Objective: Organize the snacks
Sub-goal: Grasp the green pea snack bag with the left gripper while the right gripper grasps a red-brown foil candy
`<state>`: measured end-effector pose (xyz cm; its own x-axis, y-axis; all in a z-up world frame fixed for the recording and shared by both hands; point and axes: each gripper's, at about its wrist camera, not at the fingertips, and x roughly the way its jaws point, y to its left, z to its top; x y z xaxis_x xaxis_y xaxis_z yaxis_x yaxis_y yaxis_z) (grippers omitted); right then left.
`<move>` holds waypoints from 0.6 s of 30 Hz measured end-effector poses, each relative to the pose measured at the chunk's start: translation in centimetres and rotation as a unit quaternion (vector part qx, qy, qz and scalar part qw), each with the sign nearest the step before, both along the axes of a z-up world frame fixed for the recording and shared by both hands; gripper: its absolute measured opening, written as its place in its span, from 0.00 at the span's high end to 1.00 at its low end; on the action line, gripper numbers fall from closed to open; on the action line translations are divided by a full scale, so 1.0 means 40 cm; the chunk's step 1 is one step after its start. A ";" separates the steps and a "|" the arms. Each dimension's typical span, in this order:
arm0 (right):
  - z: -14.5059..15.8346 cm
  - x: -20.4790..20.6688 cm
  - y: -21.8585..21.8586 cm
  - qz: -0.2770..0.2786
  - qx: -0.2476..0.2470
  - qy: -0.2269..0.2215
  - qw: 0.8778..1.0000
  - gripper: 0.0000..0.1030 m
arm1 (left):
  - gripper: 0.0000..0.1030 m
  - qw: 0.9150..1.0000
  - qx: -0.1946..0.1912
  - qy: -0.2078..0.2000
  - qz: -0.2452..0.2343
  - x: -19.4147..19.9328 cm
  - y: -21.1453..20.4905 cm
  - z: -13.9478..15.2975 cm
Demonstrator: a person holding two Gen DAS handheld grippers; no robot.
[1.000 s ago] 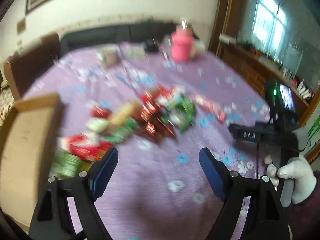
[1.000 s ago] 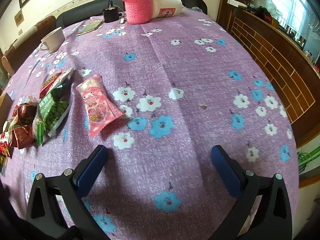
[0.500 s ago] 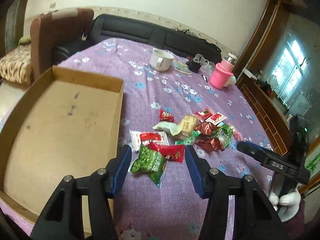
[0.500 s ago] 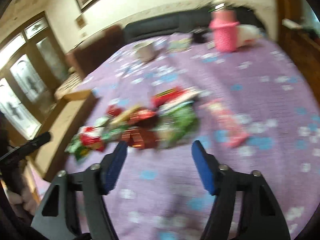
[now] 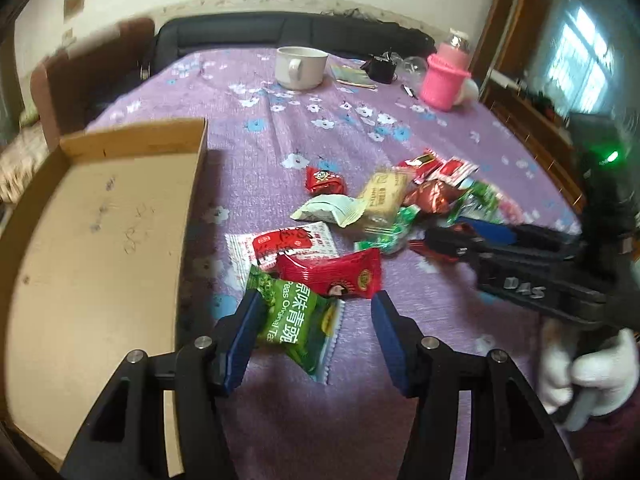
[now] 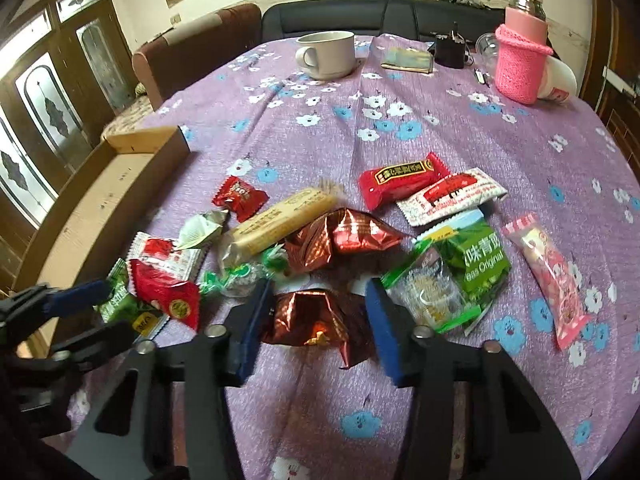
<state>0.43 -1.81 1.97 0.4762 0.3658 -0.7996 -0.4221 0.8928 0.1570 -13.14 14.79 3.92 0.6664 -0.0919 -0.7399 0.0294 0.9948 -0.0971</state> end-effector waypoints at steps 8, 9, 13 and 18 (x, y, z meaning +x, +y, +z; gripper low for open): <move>0.001 -0.060 -0.017 0.019 0.014 -0.003 1.000 0.57 | 0.93 1.000 -0.009 -0.014 -0.023 -0.033 -0.008 0.021; 0.001 -0.068 -0.023 0.020 0.020 -0.002 1.000 0.57 | 0.96 0.999 -0.011 -0.017 -0.026 -0.039 -0.010 0.025; 0.013 -0.104 -0.057 0.020 0.052 0.005 0.998 0.60 | 0.97 0.999 -0.028 -0.020 -0.032 -0.054 -0.011 0.035; 0.015 -0.119 -0.079 0.018 0.067 0.012 0.997 0.60 | 0.82 0.998 -0.051 -0.011 -0.024 -0.046 0.001 0.031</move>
<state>-4.34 -4.96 2.57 0.4425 0.4873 -0.7528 -0.4484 0.8472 0.2849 -14.98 14.81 5.15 0.6753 -0.1985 -0.7104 0.0809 0.9772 -0.1961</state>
